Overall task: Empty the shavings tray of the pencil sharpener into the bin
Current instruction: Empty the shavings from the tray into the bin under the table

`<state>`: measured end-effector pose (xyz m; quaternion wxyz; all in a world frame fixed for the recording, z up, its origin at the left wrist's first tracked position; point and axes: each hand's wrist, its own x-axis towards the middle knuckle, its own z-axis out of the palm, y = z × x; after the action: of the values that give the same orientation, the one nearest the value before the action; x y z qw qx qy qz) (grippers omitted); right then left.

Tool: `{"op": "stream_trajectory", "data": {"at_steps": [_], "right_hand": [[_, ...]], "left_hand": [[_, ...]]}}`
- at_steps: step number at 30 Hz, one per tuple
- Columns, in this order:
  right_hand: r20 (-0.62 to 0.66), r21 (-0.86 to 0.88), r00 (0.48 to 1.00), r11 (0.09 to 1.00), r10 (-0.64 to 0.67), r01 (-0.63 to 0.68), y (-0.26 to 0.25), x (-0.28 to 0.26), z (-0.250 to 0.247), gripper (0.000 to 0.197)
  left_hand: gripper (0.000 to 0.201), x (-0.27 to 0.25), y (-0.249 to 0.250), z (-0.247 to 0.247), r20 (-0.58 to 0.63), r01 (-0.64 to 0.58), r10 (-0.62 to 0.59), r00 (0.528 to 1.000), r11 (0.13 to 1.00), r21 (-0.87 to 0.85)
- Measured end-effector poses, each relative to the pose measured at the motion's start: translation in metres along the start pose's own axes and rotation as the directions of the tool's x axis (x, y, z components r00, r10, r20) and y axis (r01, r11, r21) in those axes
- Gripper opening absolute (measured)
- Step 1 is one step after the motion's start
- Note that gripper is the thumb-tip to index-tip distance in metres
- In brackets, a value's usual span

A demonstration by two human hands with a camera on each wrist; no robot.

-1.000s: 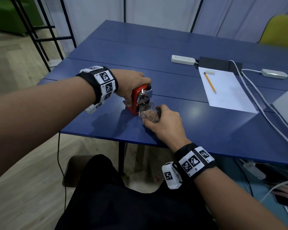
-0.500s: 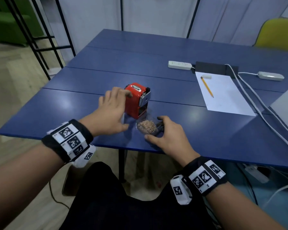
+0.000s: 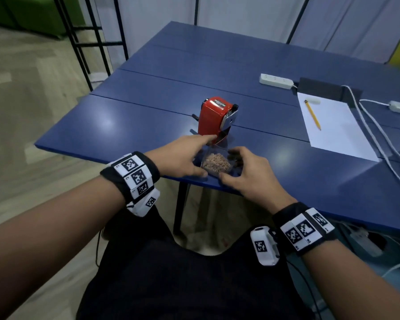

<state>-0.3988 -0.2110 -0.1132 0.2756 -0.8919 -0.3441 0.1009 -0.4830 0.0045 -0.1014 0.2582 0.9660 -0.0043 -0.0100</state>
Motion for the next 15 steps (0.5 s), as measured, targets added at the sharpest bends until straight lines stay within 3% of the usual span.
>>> {"op": "stream_trajectory", "data": {"at_steps": [8,12,15], "right_hand": [[0.057,-0.006,0.997,0.999,-0.051,0.052,-0.017,-0.004,0.002,0.077],[0.044,0.156,0.997,0.986,-0.057,0.050,-0.018,-0.008,-0.003,0.080],[0.103,0.302,0.994,0.953,-0.044,0.011,-0.015,-0.006,-0.003,0.059]], "left_hand": [[0.075,-0.016,-0.009,-0.007,-0.020,0.040,-0.039,0.999,0.999,0.024],[0.072,-0.027,-0.009,-0.011,-0.056,0.053,-0.051,0.997,0.998,0.031],[0.071,-0.036,-0.008,-0.017,-0.069,0.071,-0.067,0.995,0.996,0.053]]}}
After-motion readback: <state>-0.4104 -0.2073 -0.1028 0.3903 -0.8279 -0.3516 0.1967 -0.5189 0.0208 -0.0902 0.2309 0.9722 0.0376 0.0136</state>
